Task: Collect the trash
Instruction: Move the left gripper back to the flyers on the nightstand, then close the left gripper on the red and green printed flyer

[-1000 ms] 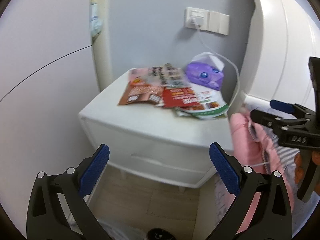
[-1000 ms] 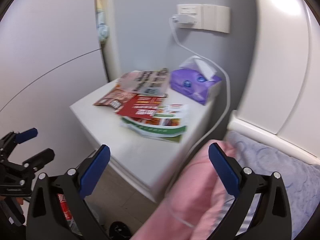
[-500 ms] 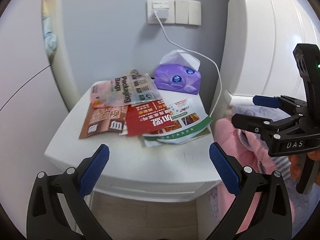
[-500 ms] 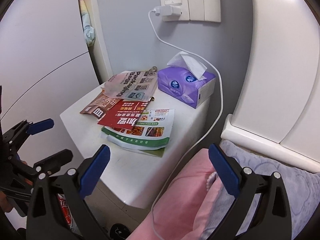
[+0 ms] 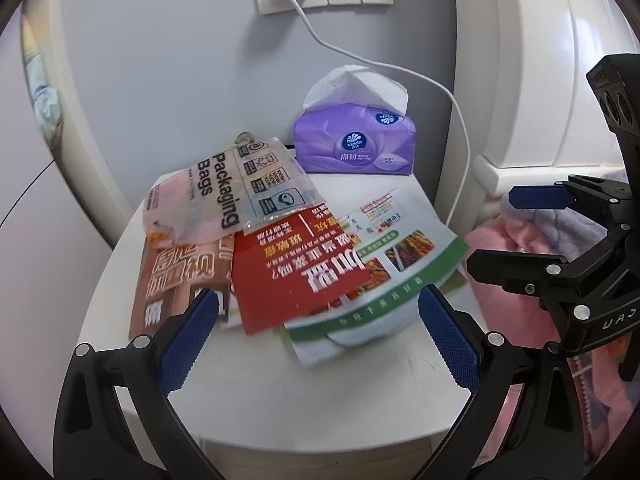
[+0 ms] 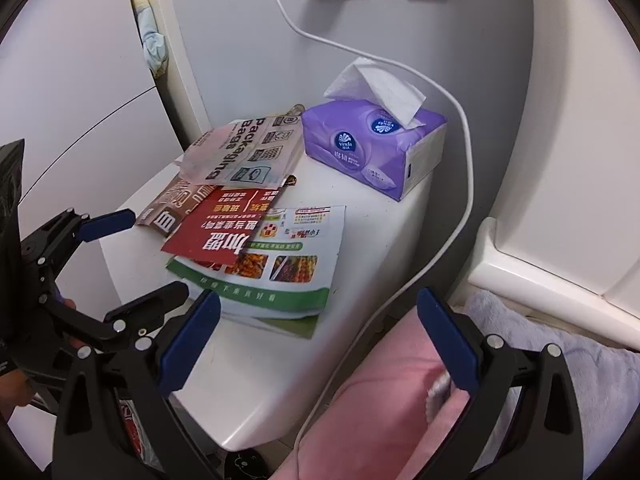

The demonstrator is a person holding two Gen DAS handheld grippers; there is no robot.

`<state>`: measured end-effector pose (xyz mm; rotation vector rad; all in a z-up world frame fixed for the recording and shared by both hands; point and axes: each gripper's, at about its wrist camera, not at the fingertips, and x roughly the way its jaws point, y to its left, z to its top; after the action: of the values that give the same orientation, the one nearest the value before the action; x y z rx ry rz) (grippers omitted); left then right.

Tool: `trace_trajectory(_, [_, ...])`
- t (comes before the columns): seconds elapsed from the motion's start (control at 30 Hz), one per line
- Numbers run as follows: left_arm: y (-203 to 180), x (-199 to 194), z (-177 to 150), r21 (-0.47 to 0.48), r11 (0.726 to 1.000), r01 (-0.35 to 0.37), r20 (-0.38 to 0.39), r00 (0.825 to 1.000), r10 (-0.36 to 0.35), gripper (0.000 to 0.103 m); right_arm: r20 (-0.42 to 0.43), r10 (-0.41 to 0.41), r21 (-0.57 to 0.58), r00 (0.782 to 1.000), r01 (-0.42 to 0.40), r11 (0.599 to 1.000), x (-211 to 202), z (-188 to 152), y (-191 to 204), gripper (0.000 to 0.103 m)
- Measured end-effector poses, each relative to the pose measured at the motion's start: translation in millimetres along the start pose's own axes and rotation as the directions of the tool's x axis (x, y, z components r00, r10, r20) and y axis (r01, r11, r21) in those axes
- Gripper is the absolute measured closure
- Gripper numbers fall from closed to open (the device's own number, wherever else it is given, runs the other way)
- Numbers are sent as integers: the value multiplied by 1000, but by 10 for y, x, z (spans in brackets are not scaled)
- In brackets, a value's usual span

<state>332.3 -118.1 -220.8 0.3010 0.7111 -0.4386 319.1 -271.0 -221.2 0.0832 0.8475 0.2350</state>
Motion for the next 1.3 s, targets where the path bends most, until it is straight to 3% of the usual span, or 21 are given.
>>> trace_trajectory(0.43, [-1,369,79,108,993,36,-35,999,-32,6,-38,70,35,997,-69,997,385,88,-132,8])
trace_trajectory(0.53, [-7,427,71,112,993,37,-40,999,-33,10,-50,92,52,994,-90,995,466,114,-165,21])
trace_trajectory(0.7, [11,464,45,104,994,44,-41,998,-40,18,-54,104,78,993,-100,992,554,139,-214,21])
trace_trajectory(0.83, [45,473,27,95,995,36,-32,999,-33,22,-66,112,86,992,-106,991,624,144,-240,32])
trace_trajectory(1.0, [55,508,21,93,994,56,-35,998,-53,28,-60,105,90,993,-100,991,632,123,-249,35])
trace_trajectory(1.2, [19,551,6,103,993,53,-26,998,-51,36,-43,93,91,995,-88,992,608,136,-286,49])
trace_trajectory(1.3, [24,559,16,97,994,57,-21,998,-56,39,-35,103,84,994,-99,991,597,147,-268,50])
